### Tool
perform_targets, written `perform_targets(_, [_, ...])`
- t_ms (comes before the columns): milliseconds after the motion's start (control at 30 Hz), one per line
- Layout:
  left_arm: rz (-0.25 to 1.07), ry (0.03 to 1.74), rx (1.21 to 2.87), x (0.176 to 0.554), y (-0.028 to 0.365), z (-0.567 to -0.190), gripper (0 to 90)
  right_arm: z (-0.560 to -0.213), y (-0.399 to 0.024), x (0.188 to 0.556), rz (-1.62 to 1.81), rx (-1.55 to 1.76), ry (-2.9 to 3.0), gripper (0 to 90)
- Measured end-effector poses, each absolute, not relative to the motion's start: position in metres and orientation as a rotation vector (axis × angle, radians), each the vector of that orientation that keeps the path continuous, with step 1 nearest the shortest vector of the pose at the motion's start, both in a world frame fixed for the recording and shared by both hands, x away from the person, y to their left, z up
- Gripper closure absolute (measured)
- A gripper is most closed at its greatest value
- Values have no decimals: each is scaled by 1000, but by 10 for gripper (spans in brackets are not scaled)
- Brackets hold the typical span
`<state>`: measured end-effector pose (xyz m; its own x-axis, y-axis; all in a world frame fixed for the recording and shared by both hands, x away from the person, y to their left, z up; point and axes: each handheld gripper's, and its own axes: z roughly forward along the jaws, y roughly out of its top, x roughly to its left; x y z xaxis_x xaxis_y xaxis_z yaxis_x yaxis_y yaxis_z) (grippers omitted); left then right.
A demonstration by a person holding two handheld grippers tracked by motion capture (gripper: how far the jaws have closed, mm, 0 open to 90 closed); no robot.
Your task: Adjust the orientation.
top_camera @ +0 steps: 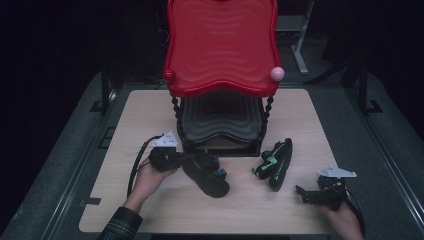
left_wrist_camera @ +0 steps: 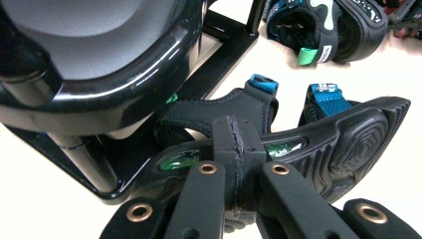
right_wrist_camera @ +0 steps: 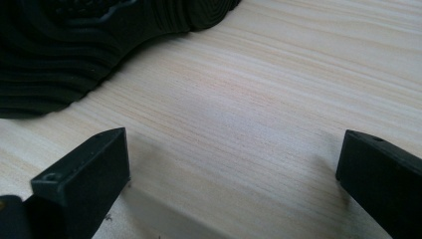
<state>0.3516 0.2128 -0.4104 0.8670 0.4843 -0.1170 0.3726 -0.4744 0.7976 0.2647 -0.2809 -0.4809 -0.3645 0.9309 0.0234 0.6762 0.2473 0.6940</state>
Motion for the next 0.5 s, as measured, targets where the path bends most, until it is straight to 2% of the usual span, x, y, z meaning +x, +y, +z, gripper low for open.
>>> perform_targets(500, [142,616,2119,339,230,-409,900,-481,-281,265,881,1470,2131,0])
